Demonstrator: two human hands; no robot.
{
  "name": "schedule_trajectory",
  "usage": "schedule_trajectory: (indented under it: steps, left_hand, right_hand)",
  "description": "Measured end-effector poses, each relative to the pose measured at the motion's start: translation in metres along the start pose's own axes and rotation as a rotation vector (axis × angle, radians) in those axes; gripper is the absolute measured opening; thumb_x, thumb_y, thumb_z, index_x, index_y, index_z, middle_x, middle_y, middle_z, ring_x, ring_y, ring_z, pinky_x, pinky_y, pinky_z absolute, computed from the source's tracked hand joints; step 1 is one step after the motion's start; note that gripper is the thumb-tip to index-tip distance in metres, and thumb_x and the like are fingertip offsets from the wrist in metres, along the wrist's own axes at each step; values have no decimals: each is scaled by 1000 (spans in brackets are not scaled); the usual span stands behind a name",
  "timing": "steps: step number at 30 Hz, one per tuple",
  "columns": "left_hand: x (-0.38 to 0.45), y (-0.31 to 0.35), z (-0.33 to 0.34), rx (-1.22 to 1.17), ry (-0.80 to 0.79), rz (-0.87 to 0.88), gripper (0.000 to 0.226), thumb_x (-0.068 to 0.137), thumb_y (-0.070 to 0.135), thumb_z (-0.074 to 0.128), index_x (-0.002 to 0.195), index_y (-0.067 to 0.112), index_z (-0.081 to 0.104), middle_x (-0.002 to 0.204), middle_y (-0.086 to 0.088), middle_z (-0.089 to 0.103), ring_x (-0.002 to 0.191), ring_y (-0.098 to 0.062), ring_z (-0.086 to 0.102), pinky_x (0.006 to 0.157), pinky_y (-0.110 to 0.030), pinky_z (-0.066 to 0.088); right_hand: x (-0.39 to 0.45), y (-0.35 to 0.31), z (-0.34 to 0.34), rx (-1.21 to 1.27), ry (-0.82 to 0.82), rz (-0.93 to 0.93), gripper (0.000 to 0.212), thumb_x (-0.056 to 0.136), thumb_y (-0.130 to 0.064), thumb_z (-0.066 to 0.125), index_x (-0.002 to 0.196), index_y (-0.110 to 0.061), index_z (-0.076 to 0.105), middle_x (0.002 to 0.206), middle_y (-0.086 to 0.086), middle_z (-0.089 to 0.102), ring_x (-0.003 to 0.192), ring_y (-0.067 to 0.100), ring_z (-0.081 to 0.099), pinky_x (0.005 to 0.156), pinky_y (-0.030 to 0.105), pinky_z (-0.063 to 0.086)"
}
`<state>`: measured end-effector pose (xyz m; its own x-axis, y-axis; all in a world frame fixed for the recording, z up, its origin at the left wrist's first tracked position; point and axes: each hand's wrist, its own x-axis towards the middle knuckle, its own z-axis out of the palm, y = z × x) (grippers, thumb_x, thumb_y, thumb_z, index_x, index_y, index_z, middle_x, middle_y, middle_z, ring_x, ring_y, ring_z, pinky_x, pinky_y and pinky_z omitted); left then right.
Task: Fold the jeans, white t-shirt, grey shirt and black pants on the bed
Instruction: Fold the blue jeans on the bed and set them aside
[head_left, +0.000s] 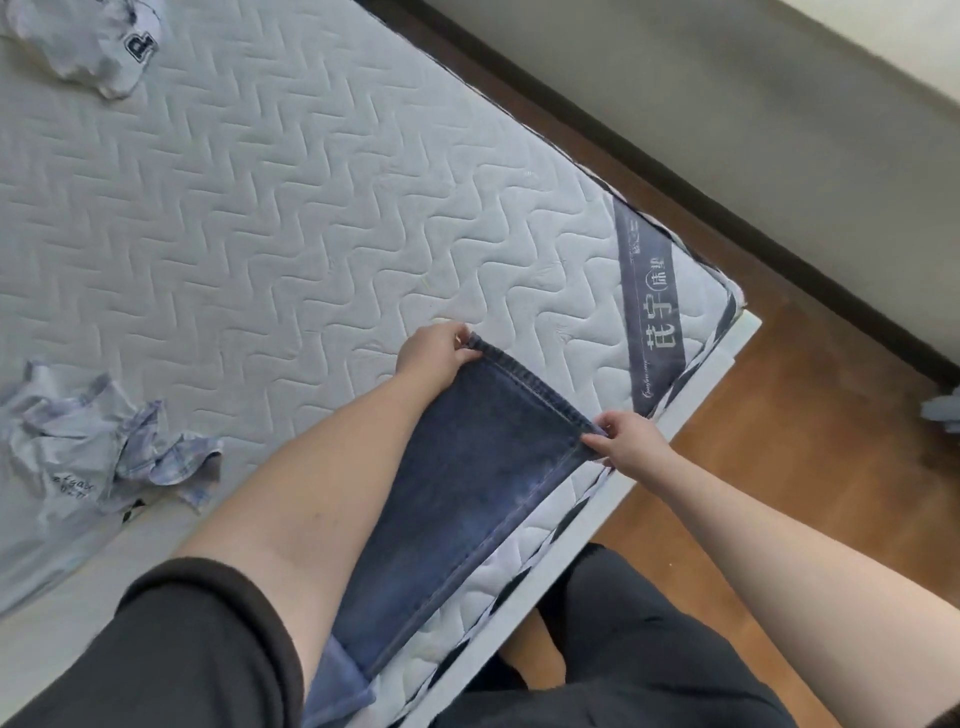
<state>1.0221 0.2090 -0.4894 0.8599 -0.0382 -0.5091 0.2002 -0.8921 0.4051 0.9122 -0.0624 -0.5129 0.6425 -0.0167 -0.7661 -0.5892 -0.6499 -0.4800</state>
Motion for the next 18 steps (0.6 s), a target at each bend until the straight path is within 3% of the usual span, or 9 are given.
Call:
schedule_trajectory:
  steps: [3, 6, 10, 12, 14, 18]
  left_hand:
    - [28, 3, 24, 19, -80, -22, 12, 90, 29, 67, 94, 20, 61, 96, -4, 65, 97, -28, 61, 70, -31, 39]
    - [53, 2, 37, 53, -131, -47, 18, 87, 31, 71, 83, 26, 54, 84, 1, 58, 88, -25, 59, 68, -30, 36]
    - [81, -5, 46, 35, -128, -81, 21, 81, 32, 78, 79, 25, 58, 80, 2, 59, 80, -19, 55, 65, -27, 32]
    - [93, -9, 53, 33, -120, -74, 16, 82, 30, 77, 83, 22, 63, 83, -1, 63, 82, -20, 56, 65, -27, 34]
    - [100, -11, 61, -1, -99, -61, 12, 84, 24, 74, 92, 18, 68, 91, -4, 68, 88, -22, 59, 69, -27, 37]
    - [103, -14, 77, -83, -74, -36, 17, 89, 14, 67, 104, 22, 67, 96, 1, 66, 95, -22, 61, 72, -24, 36]
  right_hand:
    - [27, 5, -2, -63, -56, 42, 14, 90, -29, 70, 82, -20, 63, 72, -2, 73, 66, 14, 71, 66, 34, 57]
    - [51, 12, -2, -50, -98, 98, 16, 89, -30, 72, 83, -17, 64, 78, -1, 71, 59, 10, 65, 53, 23, 47]
    - [78, 16, -3, 11, -101, 155, 20, 85, -31, 76, 91, -13, 71, 77, 0, 67, 70, 17, 57, 74, 32, 50]
    - [90, 17, -2, 41, -88, 160, 18, 86, -29, 76, 92, -12, 73, 76, 0, 69, 68, 14, 61, 75, 32, 53]
    - [98, 18, 0, 26, -68, 157, 16, 88, -27, 73, 97, -13, 73, 80, 0, 70, 61, 8, 57, 63, 26, 48]
    - [106, 18, 14, -37, 17, 153, 16, 92, -18, 66, 106, -16, 73, 90, 2, 69, 79, 16, 59, 66, 25, 39]
